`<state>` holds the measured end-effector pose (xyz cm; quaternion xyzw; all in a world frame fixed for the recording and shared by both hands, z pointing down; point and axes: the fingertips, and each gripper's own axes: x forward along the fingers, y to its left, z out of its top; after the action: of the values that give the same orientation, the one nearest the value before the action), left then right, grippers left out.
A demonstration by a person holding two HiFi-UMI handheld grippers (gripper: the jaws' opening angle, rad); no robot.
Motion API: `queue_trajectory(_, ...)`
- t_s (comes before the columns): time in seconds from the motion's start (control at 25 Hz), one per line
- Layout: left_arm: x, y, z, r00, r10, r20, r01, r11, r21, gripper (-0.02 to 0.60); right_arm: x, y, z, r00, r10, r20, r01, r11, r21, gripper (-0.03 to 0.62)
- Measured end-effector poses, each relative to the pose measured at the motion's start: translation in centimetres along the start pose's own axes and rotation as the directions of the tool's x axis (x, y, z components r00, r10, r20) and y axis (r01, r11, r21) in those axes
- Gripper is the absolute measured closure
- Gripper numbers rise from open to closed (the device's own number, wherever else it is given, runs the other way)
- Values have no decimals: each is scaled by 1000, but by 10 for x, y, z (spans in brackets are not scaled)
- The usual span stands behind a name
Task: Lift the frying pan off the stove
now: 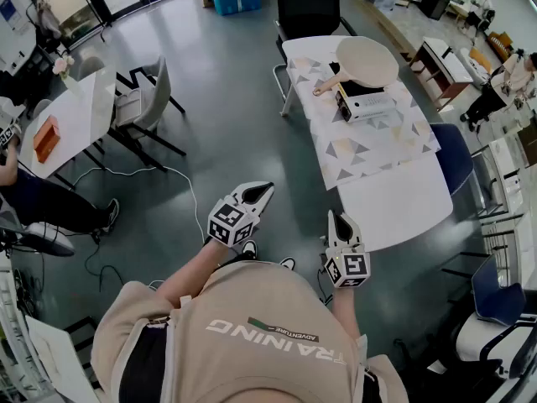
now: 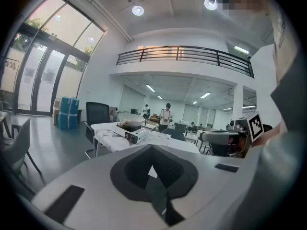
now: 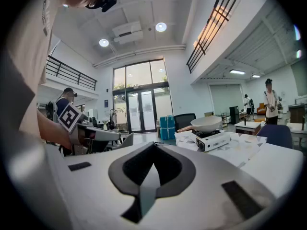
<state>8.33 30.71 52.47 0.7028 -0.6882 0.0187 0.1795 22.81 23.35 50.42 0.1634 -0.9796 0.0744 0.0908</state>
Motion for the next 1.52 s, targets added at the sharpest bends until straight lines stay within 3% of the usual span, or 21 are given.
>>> queue_trajectory(0.24, -2, 16, -3, 999, -49, -17, 49, 999, 9, 581, 19, 14, -7, 1000, -30, -3, 30, 999, 16, 591)
queue_trajectory(0.6, -5, 72, -6, 998, -57, -14, 56, 997, -43, 581, 52, 27, -8, 997, -70, -39, 70, 998, 2, 590)
queue_trajectory(1.12, -1, 113, -35, 976, -199, -89, 190, 977, -95, 581, 124, 67, -31, 988, -90, -126, 95, 995, 31, 589)
queue_trajectory(1.32, 25, 133, -35, 973, -209, -95, 193, 969, -155, 581, 155, 47, -33, 987, -84, -136, 92, 995, 49, 589)
queue_trajectory(1.44, 53, 142, -22, 971, -234, -57, 215, 950, -227, 581, 174, 22, -42, 985, -86, -146, 97, 993, 70, 589)
queue_trajectory(1.52, 74, 151, -11, 971, -234, -55, 215, 949, -231, 581, 189, 3, -46, 985, -87, -149, 101, 991, 90, 589)
